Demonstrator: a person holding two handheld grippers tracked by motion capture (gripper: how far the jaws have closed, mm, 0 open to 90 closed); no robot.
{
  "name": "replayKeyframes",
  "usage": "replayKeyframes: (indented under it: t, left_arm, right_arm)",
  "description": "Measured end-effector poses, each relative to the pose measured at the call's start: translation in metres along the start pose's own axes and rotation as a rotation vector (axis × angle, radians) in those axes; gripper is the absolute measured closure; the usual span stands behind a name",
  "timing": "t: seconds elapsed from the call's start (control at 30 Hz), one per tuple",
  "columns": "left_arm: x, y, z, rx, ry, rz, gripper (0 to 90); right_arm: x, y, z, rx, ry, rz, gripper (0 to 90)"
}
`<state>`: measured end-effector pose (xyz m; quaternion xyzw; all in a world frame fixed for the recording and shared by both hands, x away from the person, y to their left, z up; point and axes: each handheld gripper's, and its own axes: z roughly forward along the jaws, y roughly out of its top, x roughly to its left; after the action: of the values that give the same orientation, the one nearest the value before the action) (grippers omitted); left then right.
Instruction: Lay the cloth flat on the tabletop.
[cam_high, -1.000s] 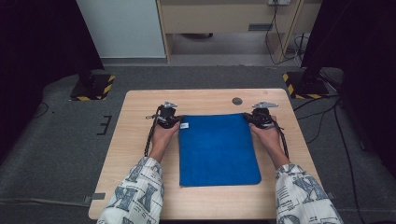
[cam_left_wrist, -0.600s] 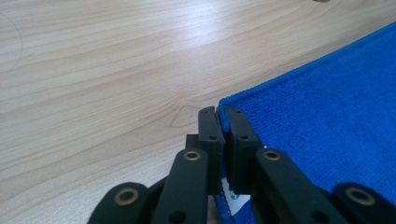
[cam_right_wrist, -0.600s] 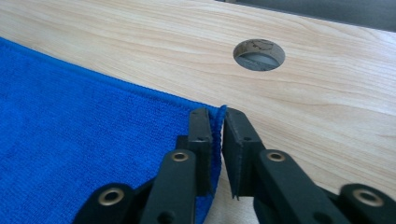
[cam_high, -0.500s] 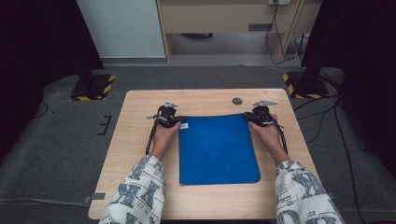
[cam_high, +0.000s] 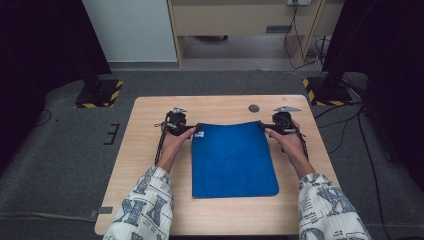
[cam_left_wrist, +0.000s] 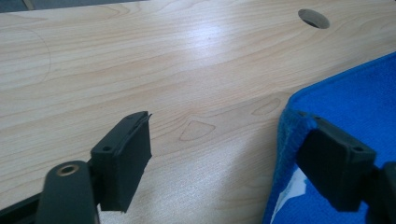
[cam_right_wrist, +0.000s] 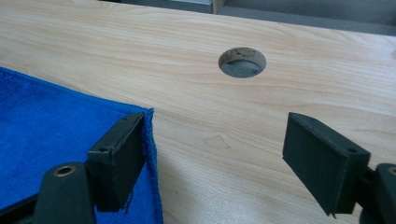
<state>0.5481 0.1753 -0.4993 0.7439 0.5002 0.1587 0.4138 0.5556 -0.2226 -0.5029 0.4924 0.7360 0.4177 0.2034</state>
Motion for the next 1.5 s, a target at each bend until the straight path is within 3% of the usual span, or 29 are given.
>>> replayKeyframes:
  t: [0.23,0.43,0.6,0.83,1.13,1.33,1.5]
  left_arm:
    - [-0.004,0.002,-0.004,0.026,0.018,0.001,10.1]
    - [-0.005,0.007,-0.014,-0.011,0.03,0.004,8.1]
    - [-0.006,0.01,-0.021,-0.026,0.04,0.003,7.8]
    - [-0.009,0.011,-0.035,-0.028,0.046,0.016,7.5]
    - [-0.012,0.001,-0.056,-0.046,0.033,0.016,7.4]
    - [-0.008,-0.003,-0.06,-0.05,0.027,0.024,6.9]
    - [-0.006,-0.01,-0.062,-0.042,0.026,0.024,6.8]
  right_arm:
    - [0.012,0.0,-0.01,-0.001,0.002,-0.036,21.8]
    - [0.02,-0.008,-0.019,-0.013,-0.001,-0.055,26.3]
    - [0.02,-0.019,-0.024,-0.018,-0.012,-0.048,27.6]
    - [0.02,-0.017,-0.034,-0.051,-0.015,-0.036,25.2]
    - [0.031,-0.014,-0.046,-0.054,0.0,-0.056,22.4]
    - [0.04,-0.011,-0.047,-0.044,0.029,-0.045,17.0]
    - [0.05,-0.011,-0.045,-0.035,0.056,-0.064,14.8]
